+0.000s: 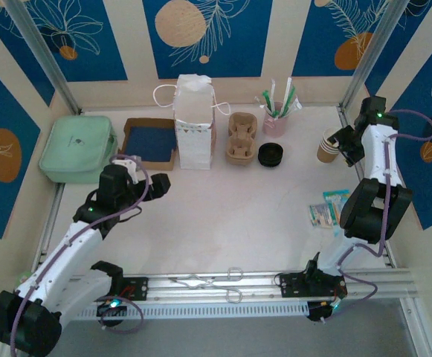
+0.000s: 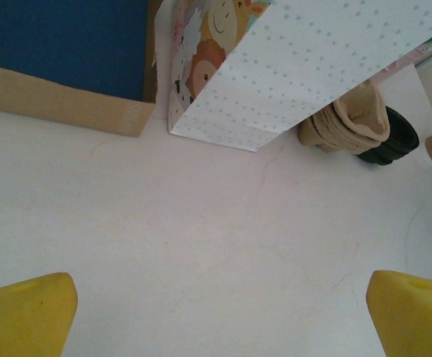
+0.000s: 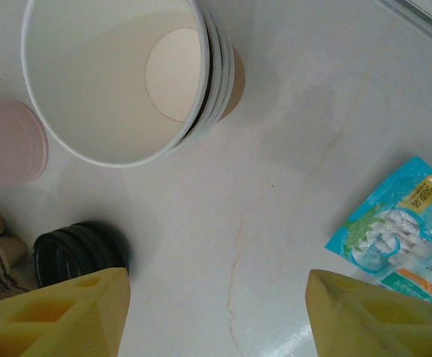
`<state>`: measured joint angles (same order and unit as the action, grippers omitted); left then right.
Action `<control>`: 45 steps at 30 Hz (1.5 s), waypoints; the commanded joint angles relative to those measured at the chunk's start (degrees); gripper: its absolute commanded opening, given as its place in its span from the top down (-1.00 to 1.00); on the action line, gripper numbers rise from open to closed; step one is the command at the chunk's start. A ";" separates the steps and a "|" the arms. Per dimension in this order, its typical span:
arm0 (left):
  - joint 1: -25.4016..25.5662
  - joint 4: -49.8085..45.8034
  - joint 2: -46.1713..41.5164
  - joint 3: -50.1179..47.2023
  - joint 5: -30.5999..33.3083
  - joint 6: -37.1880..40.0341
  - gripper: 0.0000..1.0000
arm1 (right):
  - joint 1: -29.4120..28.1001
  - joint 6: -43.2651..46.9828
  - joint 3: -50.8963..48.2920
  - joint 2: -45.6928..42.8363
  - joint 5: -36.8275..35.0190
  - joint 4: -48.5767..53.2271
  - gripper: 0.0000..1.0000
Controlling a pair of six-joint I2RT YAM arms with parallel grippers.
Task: Pack the takeout coffee
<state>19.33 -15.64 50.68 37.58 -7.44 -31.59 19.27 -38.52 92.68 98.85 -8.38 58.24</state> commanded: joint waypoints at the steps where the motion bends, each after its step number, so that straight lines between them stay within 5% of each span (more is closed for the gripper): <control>1: 0.62 0.13 -1.24 -0.99 0.15 -0.91 -0.98 | 0.42 0.70 1.75 1.15 -0.15 0.74 -0.27; 45: 1.16 2.57 0.91 -2.01 1.69 -0.88 -0.97 | 0.60 1.78 14.31 14.59 -1.75 3.31 0.35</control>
<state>19.81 -14.87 51.24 36.03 -6.37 -32.71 20.21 -36.47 105.45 112.75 -9.28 59.86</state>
